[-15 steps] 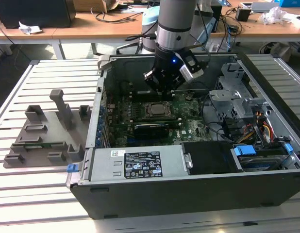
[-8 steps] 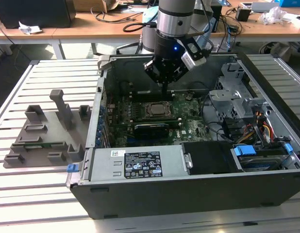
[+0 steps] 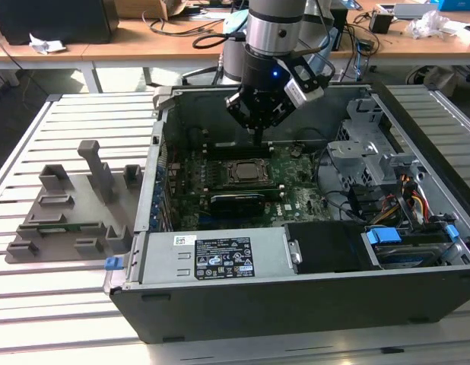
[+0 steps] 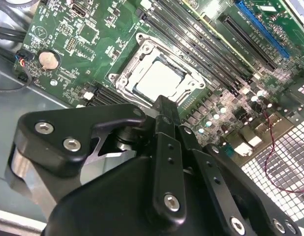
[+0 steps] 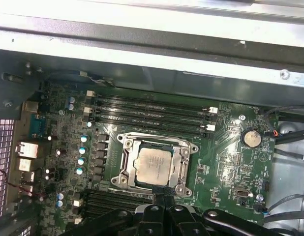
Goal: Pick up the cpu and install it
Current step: 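Install the second cpu locking lever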
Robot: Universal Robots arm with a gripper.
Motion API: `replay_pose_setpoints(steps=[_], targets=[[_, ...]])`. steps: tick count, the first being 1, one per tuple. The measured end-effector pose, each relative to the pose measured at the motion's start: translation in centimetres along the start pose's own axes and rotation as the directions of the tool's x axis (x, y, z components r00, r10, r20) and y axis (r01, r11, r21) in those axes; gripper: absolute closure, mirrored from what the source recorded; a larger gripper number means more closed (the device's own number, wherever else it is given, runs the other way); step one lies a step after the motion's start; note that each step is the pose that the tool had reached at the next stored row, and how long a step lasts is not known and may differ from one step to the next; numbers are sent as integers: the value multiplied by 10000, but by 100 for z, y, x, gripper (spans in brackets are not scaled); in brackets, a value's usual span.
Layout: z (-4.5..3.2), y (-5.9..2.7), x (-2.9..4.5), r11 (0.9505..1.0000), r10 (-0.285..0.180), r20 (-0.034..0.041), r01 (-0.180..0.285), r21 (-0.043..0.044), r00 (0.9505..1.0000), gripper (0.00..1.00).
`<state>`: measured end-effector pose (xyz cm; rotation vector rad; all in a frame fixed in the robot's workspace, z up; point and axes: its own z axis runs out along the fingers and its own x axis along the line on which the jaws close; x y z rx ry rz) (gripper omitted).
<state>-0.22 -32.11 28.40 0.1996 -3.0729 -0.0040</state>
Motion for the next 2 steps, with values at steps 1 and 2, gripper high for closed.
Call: replay_pose_setpoints(steps=[1, 2], targets=[[0, 0, 0, 10000, 0, 0, 0, 0, 10000, 89], [-1, 0, 0, 10000, 0, 0, 0, 0, 10000, 89]])
